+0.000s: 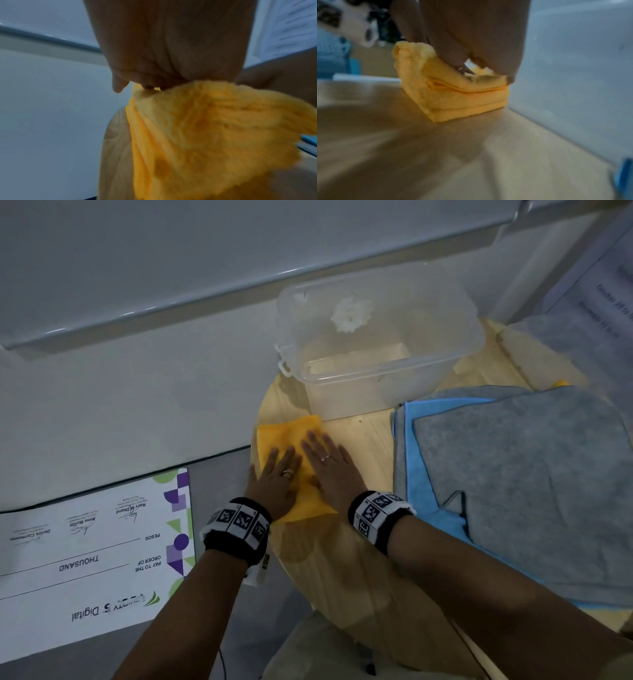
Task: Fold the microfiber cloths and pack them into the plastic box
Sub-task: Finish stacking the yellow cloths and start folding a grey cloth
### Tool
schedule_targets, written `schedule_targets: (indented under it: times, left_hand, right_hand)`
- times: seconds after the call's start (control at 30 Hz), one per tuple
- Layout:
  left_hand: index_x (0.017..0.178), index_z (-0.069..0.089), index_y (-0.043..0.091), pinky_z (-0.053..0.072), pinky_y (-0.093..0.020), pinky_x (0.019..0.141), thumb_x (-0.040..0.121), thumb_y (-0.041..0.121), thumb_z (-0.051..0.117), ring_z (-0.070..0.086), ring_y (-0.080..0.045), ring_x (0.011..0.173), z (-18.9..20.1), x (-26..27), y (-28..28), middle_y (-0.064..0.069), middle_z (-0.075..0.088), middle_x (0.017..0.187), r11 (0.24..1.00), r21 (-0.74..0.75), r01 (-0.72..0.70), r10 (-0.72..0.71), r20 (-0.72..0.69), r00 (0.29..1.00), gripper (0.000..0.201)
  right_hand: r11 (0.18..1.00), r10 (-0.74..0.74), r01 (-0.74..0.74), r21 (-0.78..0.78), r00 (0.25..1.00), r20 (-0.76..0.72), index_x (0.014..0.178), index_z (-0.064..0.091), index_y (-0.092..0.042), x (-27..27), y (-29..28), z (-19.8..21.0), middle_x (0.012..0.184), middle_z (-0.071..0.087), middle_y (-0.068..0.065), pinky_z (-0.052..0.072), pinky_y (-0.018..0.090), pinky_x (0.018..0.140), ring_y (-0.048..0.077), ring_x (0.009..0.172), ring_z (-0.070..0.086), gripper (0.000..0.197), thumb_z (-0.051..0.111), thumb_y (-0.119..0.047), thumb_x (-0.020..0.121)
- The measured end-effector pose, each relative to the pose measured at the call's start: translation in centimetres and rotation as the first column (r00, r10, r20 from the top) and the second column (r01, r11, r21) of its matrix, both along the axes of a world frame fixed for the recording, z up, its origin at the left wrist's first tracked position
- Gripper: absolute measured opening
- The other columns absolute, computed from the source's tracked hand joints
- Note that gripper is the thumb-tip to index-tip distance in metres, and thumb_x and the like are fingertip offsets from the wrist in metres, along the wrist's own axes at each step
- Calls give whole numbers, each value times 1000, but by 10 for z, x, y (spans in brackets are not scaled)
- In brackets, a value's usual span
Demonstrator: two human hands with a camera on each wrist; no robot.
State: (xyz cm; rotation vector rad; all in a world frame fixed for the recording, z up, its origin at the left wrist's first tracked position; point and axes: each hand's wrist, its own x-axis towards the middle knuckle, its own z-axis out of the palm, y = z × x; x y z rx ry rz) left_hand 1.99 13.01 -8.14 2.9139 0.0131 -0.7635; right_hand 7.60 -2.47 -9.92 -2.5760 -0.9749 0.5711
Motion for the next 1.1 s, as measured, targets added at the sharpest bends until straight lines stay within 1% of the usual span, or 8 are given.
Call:
schedule_targets:
  times: [0.2,0.37,0.47,0.6,0.67,0.77,0.9,1.1]
  left_hand:
    - [136,-36,27,4,-68,107,54,66,74,-32,-26,139,-2,8,8,2,-40,148,994,76,79,-57,-261,964,143]
    - [125,-44,30,-4,-71,104,43,70,76,-44,-36,126,19,4,-16,-11,-53,134,995,64,-73,82,-167,983,151]
    - [130,-42,31,-18,-64,101,38,79,69,-47,-39,124,38,5,-48,-10,-55,132,1000,-19,20,-20,-22,1000,152]
    - [145,-17,34,-14,-58,109,66,68,63,-23,-34,142,47,19,-123,-4,-29,152,972,-110,205,-182,194,964,118]
    - [149,13,25,15,-50,117,85,44,59,14,-28,144,42,25,-167,-7,11,157,942,-259,215,-161,217,963,82]
    - [126,50,7,41,-36,100,92,31,53,50,-31,119,30,28,-230,-15,52,127,862,-507,2,67,117,991,42]
    - [119,48,2,44,-33,83,90,50,49,57,-34,110,19,30,-287,-17,58,121,761,-464,-454,349,-298,889,56]
    - [61,34,15,40,-33,76,88,21,55,53,-26,87,1,38,-295,-10,51,79,798,-485,-358,263,-253,931,35]
  right_hand:
    - [880,327,-383,-282,917,-227,145,-23,-18,27,-17,1,154,-29,3,3,51,116,25,144,-19,124,73,-46,73]
    - [939,193,-238,-248,962,-192,145,-22,-14,18,-44,11,152,-29,14,3,49,117,33,143,-20,127,74,-49,70]
    - [994,-64,50,-95,987,-151,150,1,-15,15,-87,35,158,-7,12,11,37,117,27,146,-3,106,71,-44,77]
    - [857,-506,501,123,863,10,124,55,0,13,-179,65,127,54,24,37,34,98,37,117,51,39,59,-15,89]
    - [738,-674,667,100,727,130,103,64,6,4,-230,56,105,62,31,45,44,87,45,97,58,29,57,-14,83]
    - [581,-783,795,-174,605,147,99,63,-7,-12,-293,29,106,59,24,47,44,85,41,96,55,38,46,-35,80]
    - [571,-767,759,-313,629,126,127,45,-18,-38,-318,6,131,45,15,42,44,93,39,114,48,44,50,-38,89]
    - [668,-740,698,-259,660,-129,97,41,-7,-31,-309,12,108,60,25,40,35,76,37,100,56,15,44,-22,97]
